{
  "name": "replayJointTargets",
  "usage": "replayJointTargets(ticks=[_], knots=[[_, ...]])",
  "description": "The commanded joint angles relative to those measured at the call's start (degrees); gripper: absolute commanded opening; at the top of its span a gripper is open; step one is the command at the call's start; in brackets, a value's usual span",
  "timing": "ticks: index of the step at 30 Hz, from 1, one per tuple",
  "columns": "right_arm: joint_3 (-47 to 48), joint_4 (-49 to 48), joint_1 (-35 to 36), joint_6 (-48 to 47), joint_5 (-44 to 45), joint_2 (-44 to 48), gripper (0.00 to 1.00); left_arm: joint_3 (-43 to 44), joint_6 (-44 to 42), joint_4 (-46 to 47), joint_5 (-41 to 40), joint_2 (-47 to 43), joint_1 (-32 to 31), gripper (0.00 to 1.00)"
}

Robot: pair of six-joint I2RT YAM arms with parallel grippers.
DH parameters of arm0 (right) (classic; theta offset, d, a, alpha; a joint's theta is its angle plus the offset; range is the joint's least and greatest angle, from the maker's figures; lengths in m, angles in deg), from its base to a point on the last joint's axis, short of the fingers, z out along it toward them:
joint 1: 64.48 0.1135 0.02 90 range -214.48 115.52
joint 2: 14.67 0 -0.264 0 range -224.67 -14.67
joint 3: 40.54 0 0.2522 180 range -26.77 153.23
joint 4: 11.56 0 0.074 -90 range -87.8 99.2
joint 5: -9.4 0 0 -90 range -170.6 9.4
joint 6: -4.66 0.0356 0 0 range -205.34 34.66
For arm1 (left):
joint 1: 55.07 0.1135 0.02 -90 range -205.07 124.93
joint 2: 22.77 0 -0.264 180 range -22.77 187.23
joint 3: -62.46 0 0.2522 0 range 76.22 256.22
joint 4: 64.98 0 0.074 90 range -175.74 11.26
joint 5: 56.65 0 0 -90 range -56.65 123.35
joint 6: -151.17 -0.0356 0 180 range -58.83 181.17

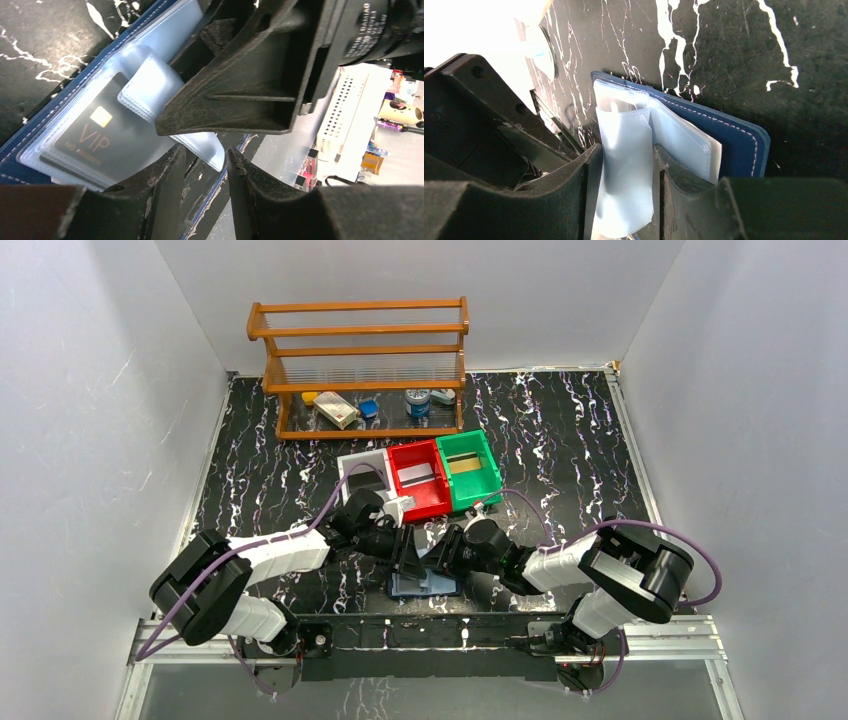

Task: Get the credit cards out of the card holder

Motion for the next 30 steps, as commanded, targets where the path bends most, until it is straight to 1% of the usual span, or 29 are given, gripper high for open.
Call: replayJointTargets(ticks=[1, 6, 9, 14, 17, 21, 28, 30], knots=[[-0.69, -1.0, -0.43, -0.61, -0.48, 0.72, 0.49, 0.02, 1.76, 4.65, 3.85, -0.3, -0.67, 0.34], [-0.51, -1.09, -0.41, -1.44, -0.91, 2.7, 0.53, 1.2, 0.71, 3.64, 3.14, 1.81, -0.91, 0.33], [-0.02, -0.08, -0.4, -2.31, -0.85, 4.92, 0.58, 1.66, 0.36, 3.5, 3.06, 2.36, -1.2, 0.33], [1.03, 5.93, -0.42, -4.35, 1.0, 10.15, 0.69, 2.52, 0.36, 4.55, 3.02, 3.3, -2.01, 0.34], [1.03, 10.02, -0.43, -4.92, 3.14, 13.39, 0.73, 3.65, 0.27, 4.93, 3.07, 4.16, -2.59, 0.34], [1.1, 15.73, -0.48, -4.8, 6.22, 17.41, 0.76, 5.16, 0.63, 6.41, 3.19, 5.94, -3.73, 0.35], [-1.64, 19.25, -0.48, -2.28, 10.38, 23.34, 0.77, 8.87, 1.94, 10.3, 3.08, 11.35, -6.1, 0.36], [-1.67, 22.08, -0.45, -1.45, 12.22, 25.09, 0.77, 10.11, 2.44, 11.54, 2.8, 12.42, -6.66, 0.36]])
